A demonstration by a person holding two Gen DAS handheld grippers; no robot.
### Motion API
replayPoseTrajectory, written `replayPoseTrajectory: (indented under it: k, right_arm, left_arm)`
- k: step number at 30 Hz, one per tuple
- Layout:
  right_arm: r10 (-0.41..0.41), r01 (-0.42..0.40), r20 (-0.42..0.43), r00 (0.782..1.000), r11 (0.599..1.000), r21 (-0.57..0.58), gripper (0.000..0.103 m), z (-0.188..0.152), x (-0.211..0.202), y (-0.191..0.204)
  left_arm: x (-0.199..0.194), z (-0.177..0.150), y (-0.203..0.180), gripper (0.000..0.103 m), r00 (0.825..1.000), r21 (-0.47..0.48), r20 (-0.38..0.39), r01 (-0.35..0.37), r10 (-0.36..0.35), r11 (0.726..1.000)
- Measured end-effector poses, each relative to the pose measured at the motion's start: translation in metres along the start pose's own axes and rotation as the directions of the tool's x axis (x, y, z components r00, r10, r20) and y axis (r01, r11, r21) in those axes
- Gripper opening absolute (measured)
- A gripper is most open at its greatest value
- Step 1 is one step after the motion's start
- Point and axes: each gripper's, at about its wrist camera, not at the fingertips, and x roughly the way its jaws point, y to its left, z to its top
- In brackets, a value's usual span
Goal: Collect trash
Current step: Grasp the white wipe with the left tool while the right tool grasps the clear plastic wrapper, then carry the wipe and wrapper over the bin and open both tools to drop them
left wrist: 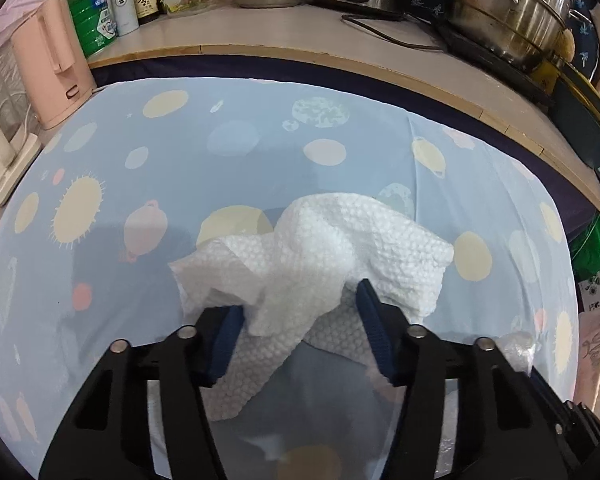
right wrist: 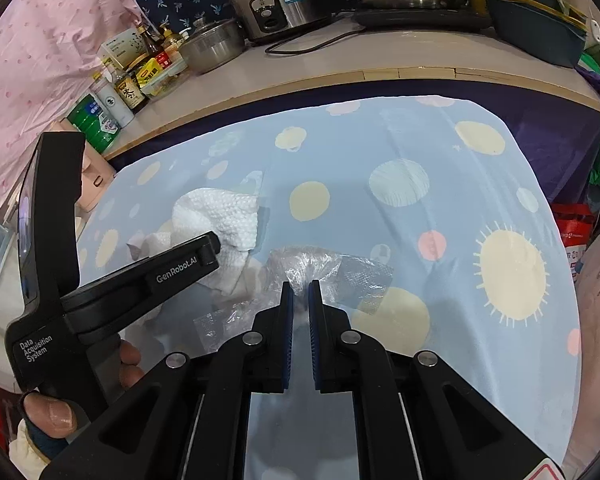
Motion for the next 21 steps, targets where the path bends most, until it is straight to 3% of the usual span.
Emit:
replayPoseTrajectory:
  k: [2,5,13,21]
  right_arm:
    - [0.0,0.0,0.001,1.0,1.0,0.007,0.007,-0.003,-0.004,-0.004]
    - [-0.001,0.0,0.006,1.0,1.0,0.016,0.008,-0.006,-0.012,-0.009]
    - [0.005,-0.007,0.045,0.999,0.999,0.038,0.007,-0.014,-0.05,-0.026]
    - [0.007,-0.014,0.107,0.994,0.998,0.067,0.007,-0.025,-0.102,-0.053]
  left_arm:
    - [-0.003,-0.004,0.0,0.022,1.0,0.005,-0.007,0.006,-0.006,1.0]
    - [-0.009,-0.012,0.001,0.008,0.999,0.004,-0.027,0.021,-0.021,1.0]
    - [-0.04,-0.036,-0.007,0.006,0.999,0.001,-0.042,0.033,-0.033,0.999]
    - [-0.096,-0.069,-0.026,0.006,0.997,0.025,-0.03,0.067,-0.066,0.997]
